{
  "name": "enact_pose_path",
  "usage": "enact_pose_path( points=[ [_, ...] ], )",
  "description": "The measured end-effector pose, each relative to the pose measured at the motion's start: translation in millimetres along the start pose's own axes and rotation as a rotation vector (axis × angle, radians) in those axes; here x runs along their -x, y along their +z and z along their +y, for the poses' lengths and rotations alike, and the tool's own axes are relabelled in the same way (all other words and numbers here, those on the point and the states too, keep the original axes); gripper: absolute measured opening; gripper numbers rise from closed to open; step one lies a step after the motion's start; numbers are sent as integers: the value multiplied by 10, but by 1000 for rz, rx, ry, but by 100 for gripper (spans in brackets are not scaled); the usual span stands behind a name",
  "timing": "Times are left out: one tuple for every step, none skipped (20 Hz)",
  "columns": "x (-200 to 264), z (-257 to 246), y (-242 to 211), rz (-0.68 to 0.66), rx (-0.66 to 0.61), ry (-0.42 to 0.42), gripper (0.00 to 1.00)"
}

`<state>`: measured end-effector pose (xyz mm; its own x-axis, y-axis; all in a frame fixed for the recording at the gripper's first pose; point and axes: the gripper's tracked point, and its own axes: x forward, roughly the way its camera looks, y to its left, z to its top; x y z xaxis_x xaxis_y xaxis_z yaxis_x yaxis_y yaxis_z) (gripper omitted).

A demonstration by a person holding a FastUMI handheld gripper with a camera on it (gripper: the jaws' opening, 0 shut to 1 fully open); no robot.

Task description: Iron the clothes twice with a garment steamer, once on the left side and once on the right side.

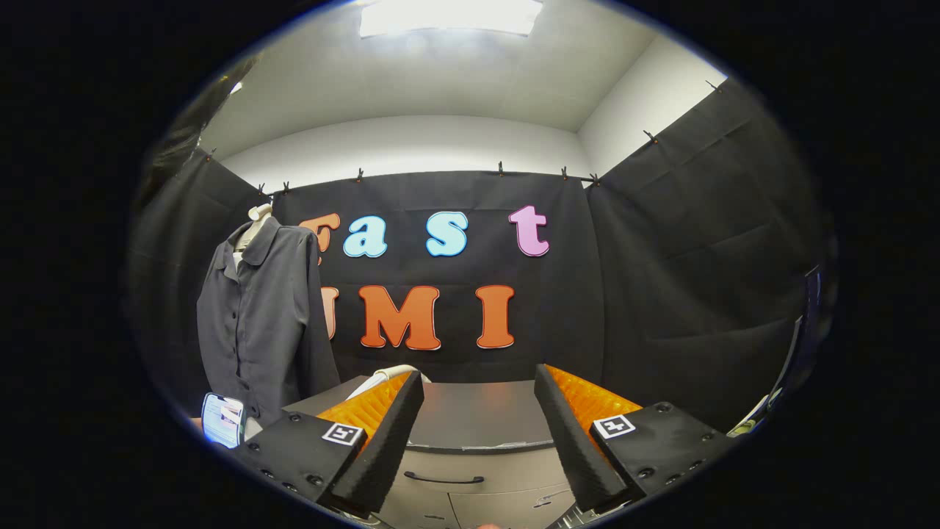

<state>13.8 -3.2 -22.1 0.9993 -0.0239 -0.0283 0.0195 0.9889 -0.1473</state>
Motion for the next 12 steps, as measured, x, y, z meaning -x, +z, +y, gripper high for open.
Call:
enact_pose_path(
  points=[
    [10, 0, -4, 1, -2, 1, 98],
    [24, 19, 2, -1, -2, 1, 98],
    [20, 24, 1, -1, -1, 2, 98],
    [26, 24, 0, -1, 1, 3, 98],
    [32, 27, 2, -3, 2, 4, 98],
    [43, 28, 12, -5, 2, 4, 98],
    [45, 27, 14, -7, 2, 5, 98],
    [49, 32, 17, -6, 3, 5, 98],
    [53, 28, 14, -5, 4, 5, 98],
    [52, 36, 16, -5, 4, 5, 98],
    [50, 51, 11, -4, 3, 5, 98],
    [59, 61, 25, -5, 1, 7, 98]
  ],
)
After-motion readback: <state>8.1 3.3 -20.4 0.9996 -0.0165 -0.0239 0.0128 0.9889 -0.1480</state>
